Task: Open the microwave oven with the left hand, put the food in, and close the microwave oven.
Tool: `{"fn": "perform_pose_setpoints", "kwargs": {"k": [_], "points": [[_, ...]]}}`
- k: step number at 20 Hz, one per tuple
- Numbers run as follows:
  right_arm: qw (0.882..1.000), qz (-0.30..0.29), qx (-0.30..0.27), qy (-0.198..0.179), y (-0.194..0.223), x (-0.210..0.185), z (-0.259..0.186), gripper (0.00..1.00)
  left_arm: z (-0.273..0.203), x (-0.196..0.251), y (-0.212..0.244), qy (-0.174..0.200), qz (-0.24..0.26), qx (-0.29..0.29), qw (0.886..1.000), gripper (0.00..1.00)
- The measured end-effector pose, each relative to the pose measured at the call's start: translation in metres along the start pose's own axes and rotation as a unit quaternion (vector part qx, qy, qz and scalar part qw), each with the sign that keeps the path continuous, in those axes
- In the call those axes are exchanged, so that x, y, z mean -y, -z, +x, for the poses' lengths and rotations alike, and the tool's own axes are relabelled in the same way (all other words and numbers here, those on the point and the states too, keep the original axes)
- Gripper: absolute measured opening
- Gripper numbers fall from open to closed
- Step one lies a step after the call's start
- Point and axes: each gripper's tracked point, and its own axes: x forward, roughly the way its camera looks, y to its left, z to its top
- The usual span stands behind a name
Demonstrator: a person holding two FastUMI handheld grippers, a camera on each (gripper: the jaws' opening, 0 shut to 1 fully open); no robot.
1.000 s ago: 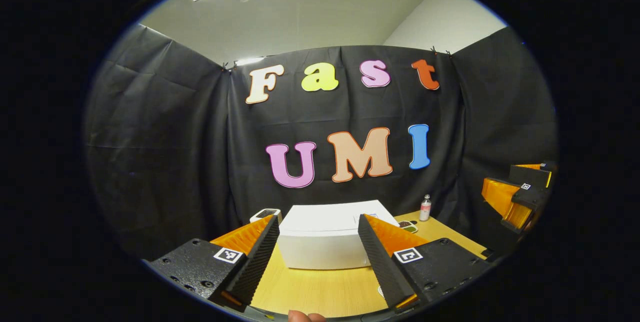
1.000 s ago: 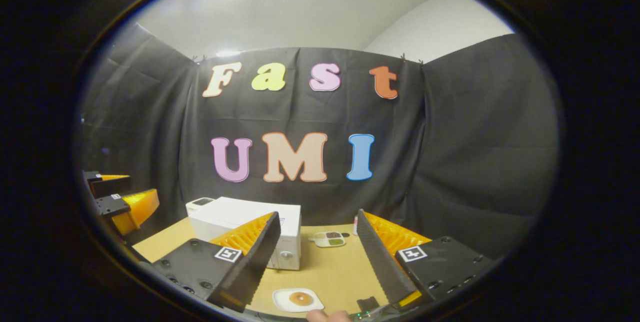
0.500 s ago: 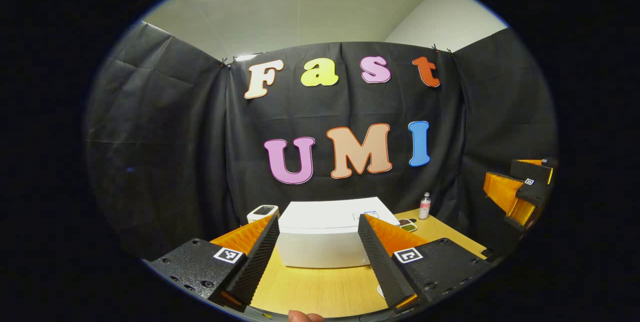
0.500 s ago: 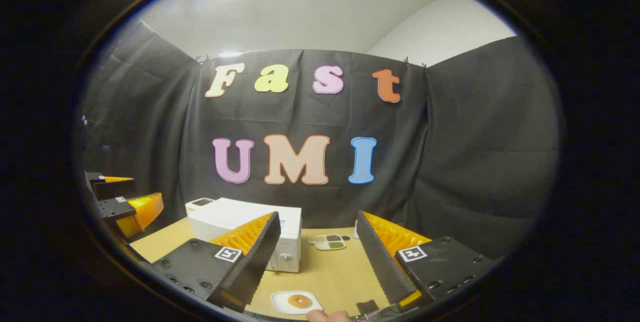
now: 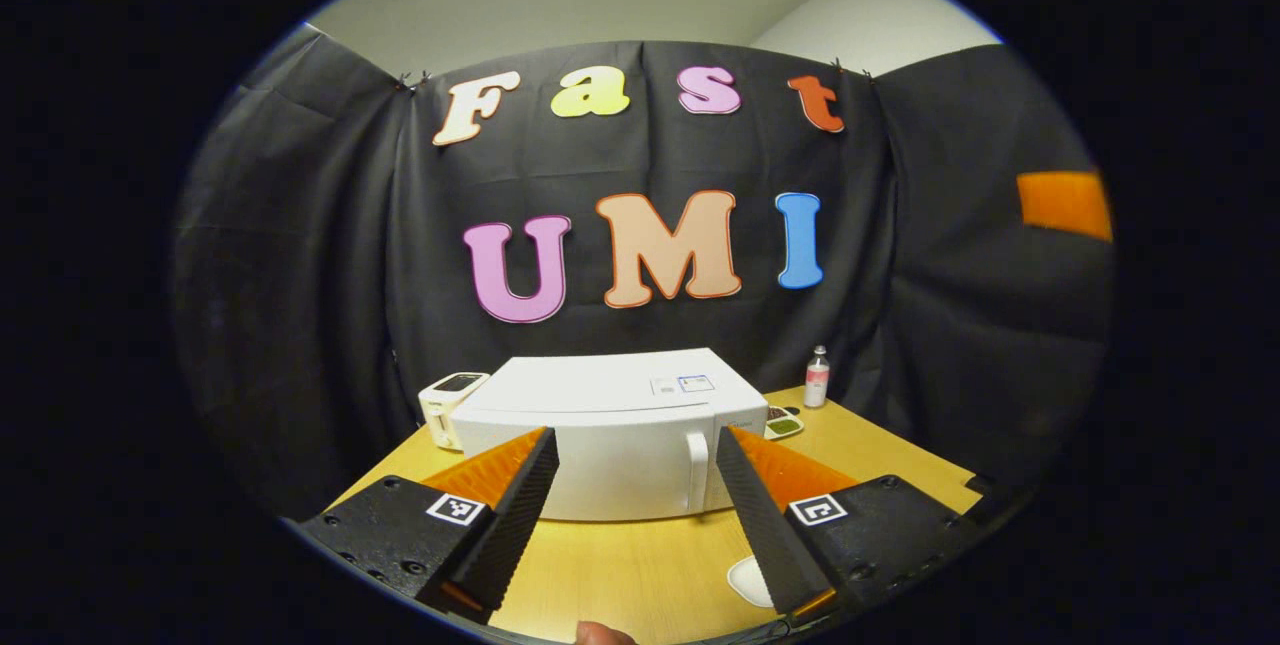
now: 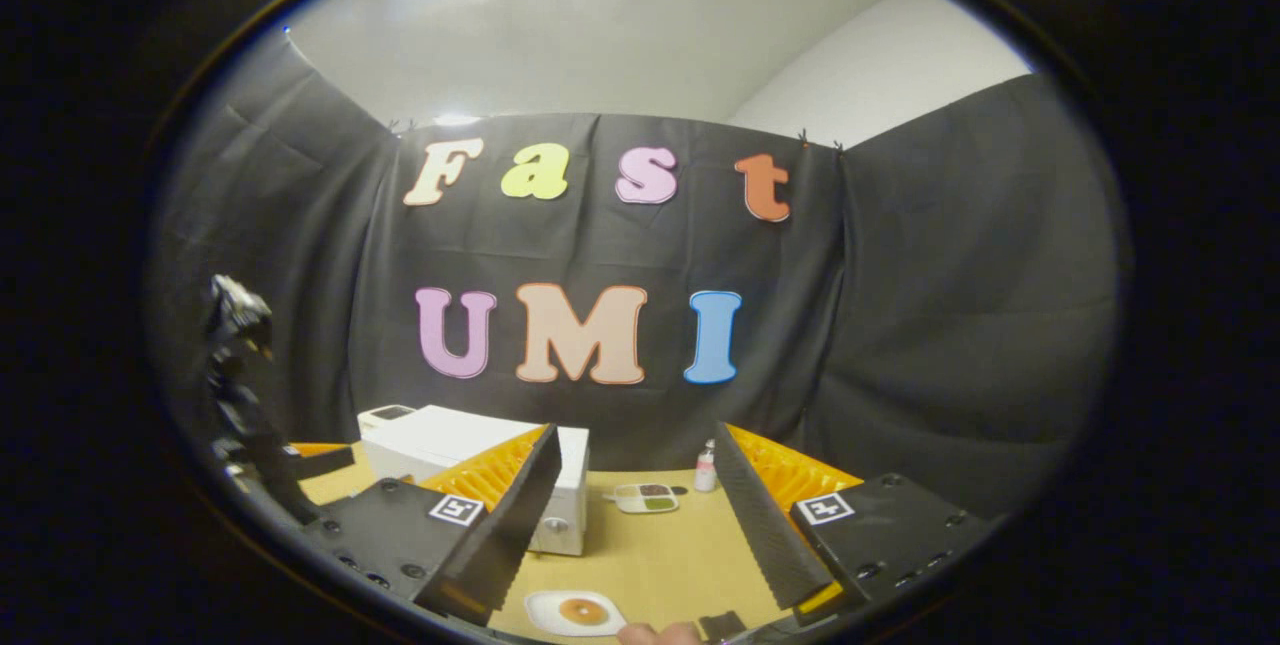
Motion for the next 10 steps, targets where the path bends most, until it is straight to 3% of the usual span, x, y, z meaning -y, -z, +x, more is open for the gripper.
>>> {"fn": "perform_pose_setpoints", "kwargs": {"k": [10], "points": [[0.999, -0.032, 0.013, 0.041, -0.017, 0.047, -0.024, 0.97, 0.110, 0.063, 0.103, 0.059, 0.018, -0.006, 0.998, 0.98]]}}
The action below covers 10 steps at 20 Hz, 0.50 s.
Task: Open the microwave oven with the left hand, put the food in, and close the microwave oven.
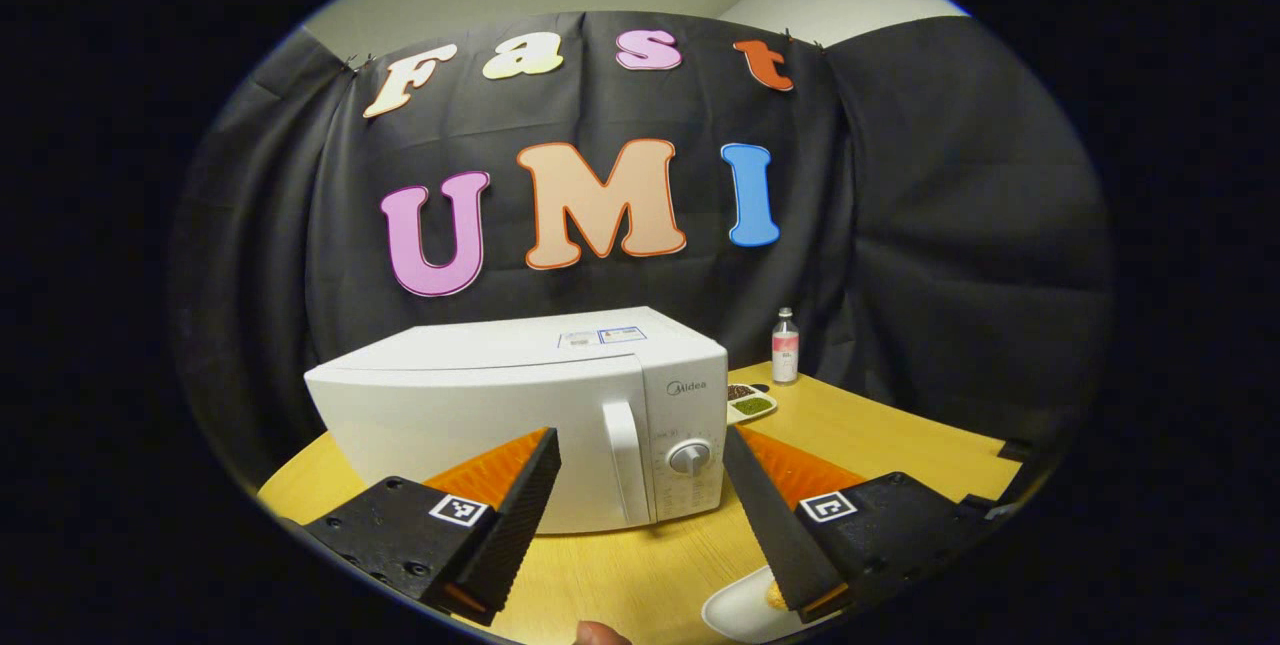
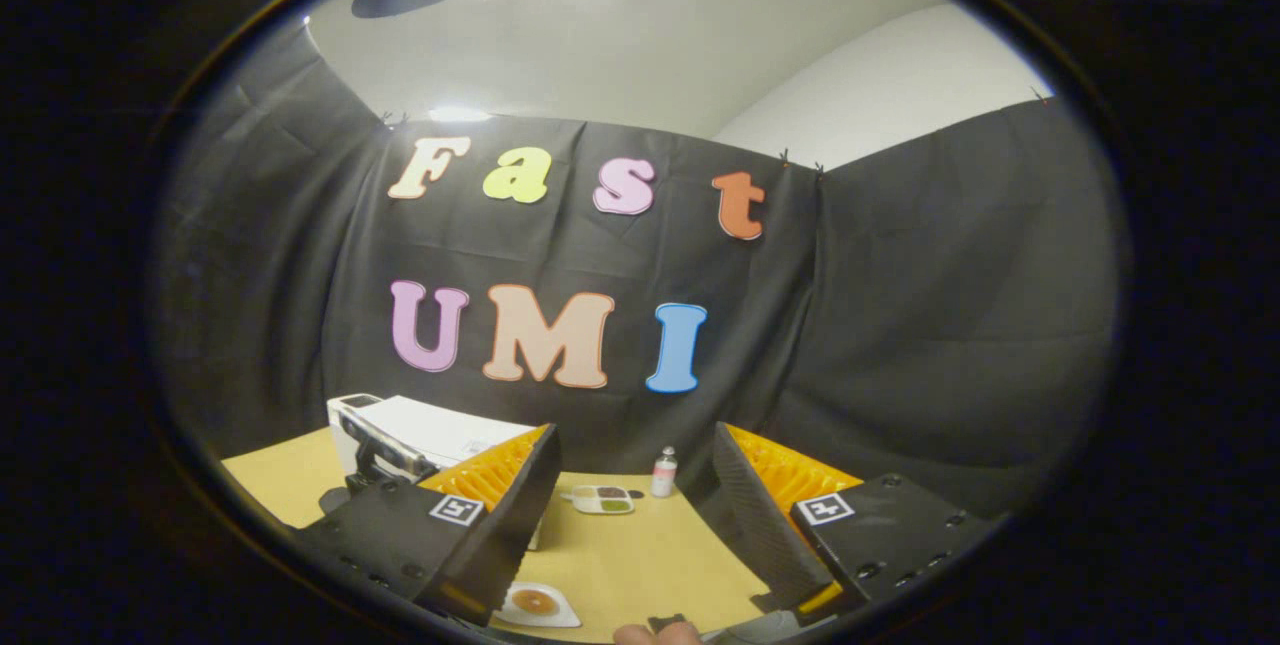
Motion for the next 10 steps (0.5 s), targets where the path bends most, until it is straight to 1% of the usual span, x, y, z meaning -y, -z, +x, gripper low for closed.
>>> {"fn": "perform_pose_setpoints", "kwargs": {"k": [2, 4, 8, 10], "points": [[1.000, 0.000, -0.013, 0.009, 0.006, 0.007, -0.004, 0.97, 0.017, 0.000, 0.021, -0.004, -0.002, -0.012, 1.000, 0.97], [1.000, -0.001, -0.024, 0.019, 0.010, 0.015, -0.007, 0.97, 0.033, -0.007, 0.037, -0.016, -0.007, -0.026, 1.000, 0.97], [0.999, -0.024, -0.027, 0.032, 0.006, 0.027, -0.016, 0.96, 0.062, -0.011, 0.055, -0.028, -0.014, -0.043, 0.999, 0.97], [0.998, -0.032, -0.034, 0.036, 0.011, 0.030, -0.018, 0.96, 0.071, -0.010, 0.061, -0.026, -0.021, -0.048, 0.998, 0.97]]}}
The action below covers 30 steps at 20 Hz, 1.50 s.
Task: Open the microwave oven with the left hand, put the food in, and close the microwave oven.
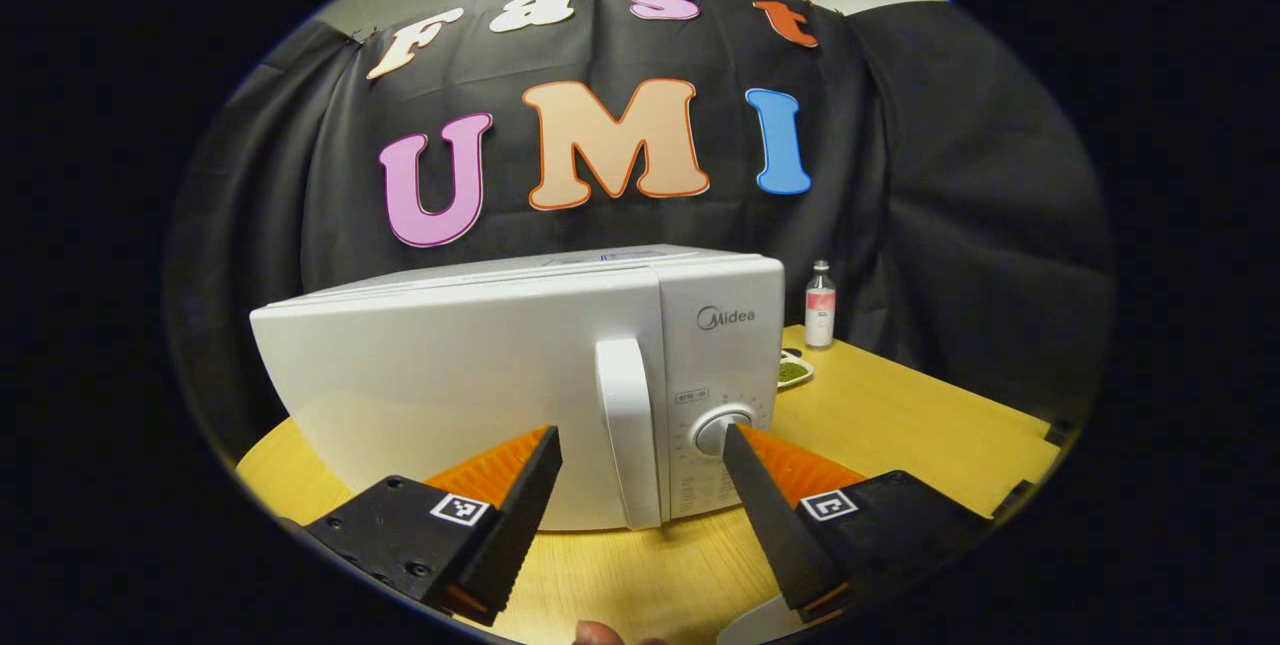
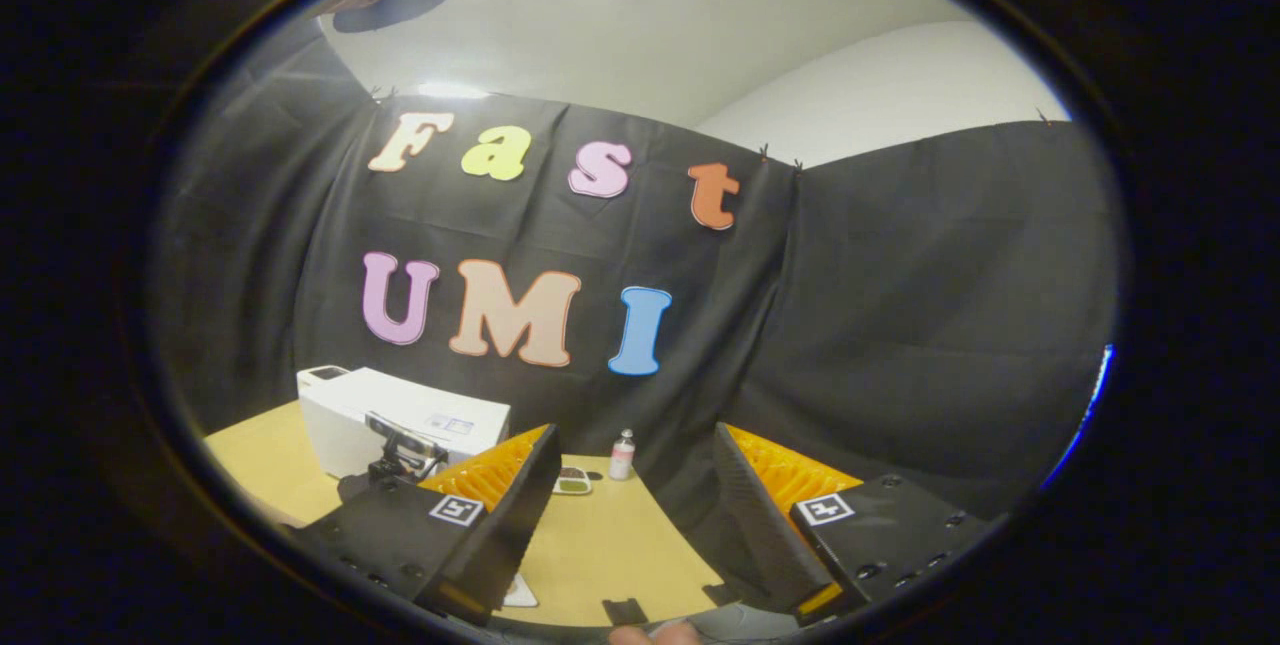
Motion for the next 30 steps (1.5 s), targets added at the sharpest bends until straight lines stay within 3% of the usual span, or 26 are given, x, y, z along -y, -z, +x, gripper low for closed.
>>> {"fn": "perform_pose_setpoints", "kwargs": {"k": [5, 6, 9, 10, 11, 12, 24, 30], "points": [[1.000, -0.008, 0.001, 0.009, -0.001, 0.008, -0.001, 0.96, 0.006, 0.000, -0.001, -0.006, -0.009, 0.005, 1.000, 0.91], [1.000, -0.009, 0.000, 0.009, 0.000, 0.009, 0.000, 0.96, 0.007, 0.000, 0.002, -0.005, -0.006, 0.001, 1.000, 0.79], [1.000, -0.009, -0.002, 0.009, 0.001, 0.009, 0.002, 0.96, 0.009, 0.006, 0.009, 0.004, 0.008, -0.014, 1.000, 0.67], [1.000, -0.011, -0.002, 0.008, 0.001, 0.009, 0.003, 0.96, 0.009, 0.001, 0.010, -0.007, 0.016, -0.014, 1.000, 0.51], [1.000, -0.014, -0.001, 0.007, 0.001, 0.009, 0.003, 0.97, 0.009, -0.007, 0.010, -0.017, 0.017, -0.015, 1.000, 0.48], [1.000, -0.017, -0.001, 0.006, 0.001, 0.008, 0.003, 0.97, 0.009, -0.005, 0.010, -0.014, 0.007, -0.012, 1.000, 0.25], [1.000, -0.023, -0.006, 0.006, 0.006, 0.011, 0.001, 0.97, 0.011, -0.004, 0.009, 0.000, -0.008, -0.021, 1.000, 0.09], [1.000, -0.022, -0.001, 0.009, 0.003, 0.012, -0.005, 0.97, 0.009, -0.004, 0.008, 0.006, -0.015, -0.029, 0.999, 0.07]]}}
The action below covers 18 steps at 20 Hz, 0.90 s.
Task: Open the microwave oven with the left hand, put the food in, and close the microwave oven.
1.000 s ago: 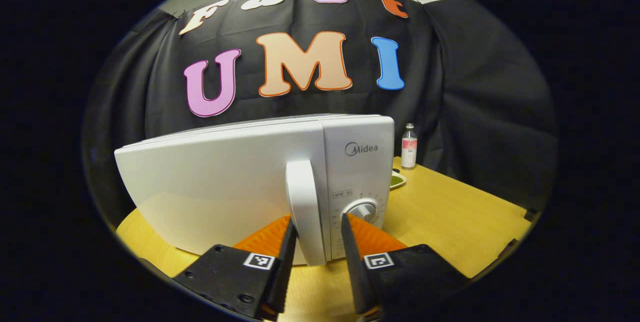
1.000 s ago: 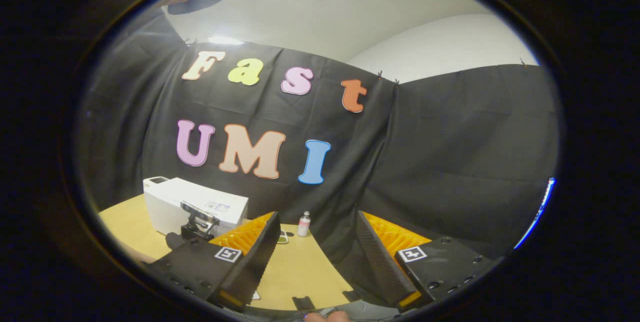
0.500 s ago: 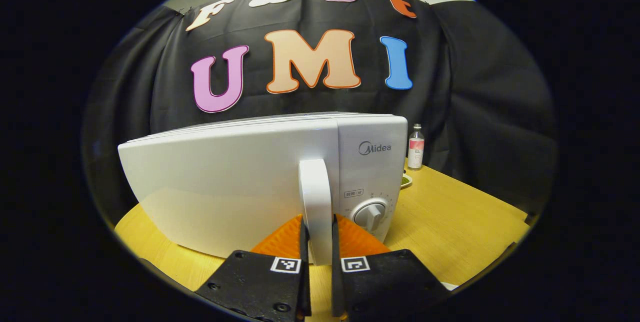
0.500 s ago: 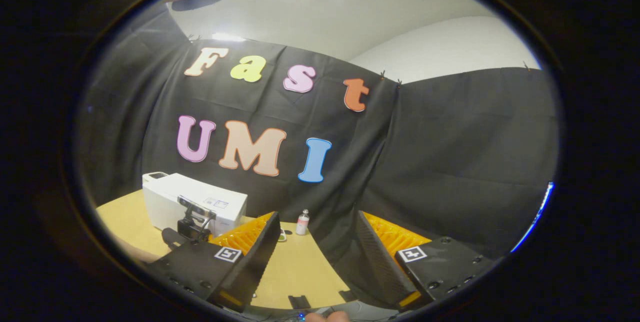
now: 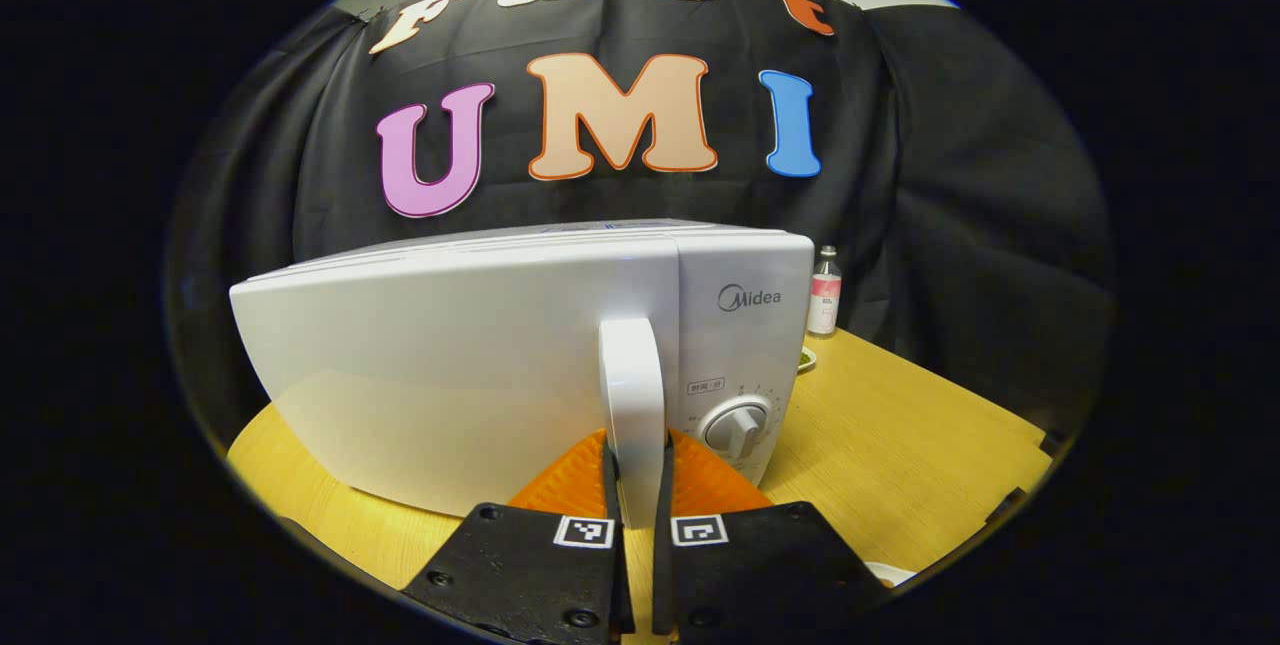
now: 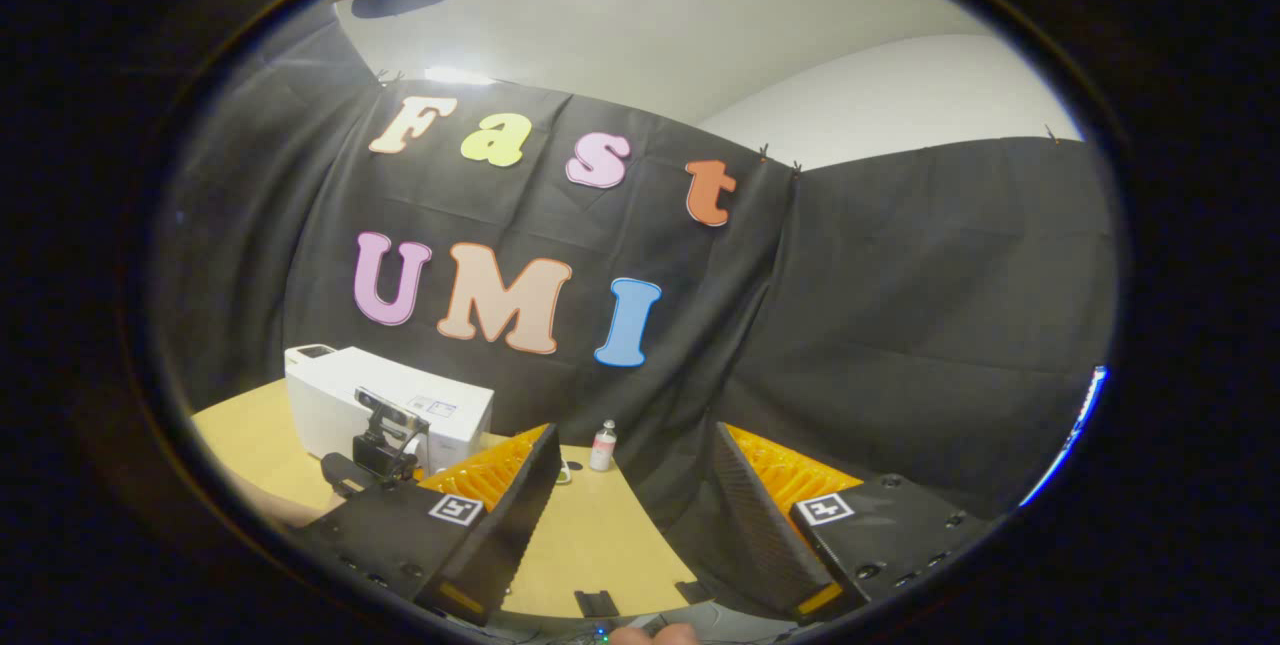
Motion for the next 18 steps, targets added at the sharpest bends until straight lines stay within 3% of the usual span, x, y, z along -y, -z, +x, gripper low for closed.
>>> {"fn": "perform_pose_setpoints", "kwargs": {"k": [4, 7, 11, 18], "points": [[1.000, 0.001, 0.004, -0.001, -0.003, 0.000, -0.002, 0.97, -0.010, 0.001, 0.011, 0.001, -0.003, -0.014, 1.000, 0.05], [1.000, 0.010, 0.003, -0.006, -0.001, -0.005, -0.001, 0.97, -0.047, 0.001, 0.013, 0.004, 0.021, 0.014, 1.000, 0.05], [0.999, 0.018, 0.002, -0.032, 0.005, -0.023, 0.002, 0.97, -0.093, -0.006, 0.023, 0.019, 0.006, 0.010, 1.000, 0.05], [0.996, 0.033, 0.005, -0.087, 0.011, -0.072, 0.014, 0.97, -0.177, -0.048, 0.045, 0.006, 0.004, -0.009, 1.000, 0.05]]}}
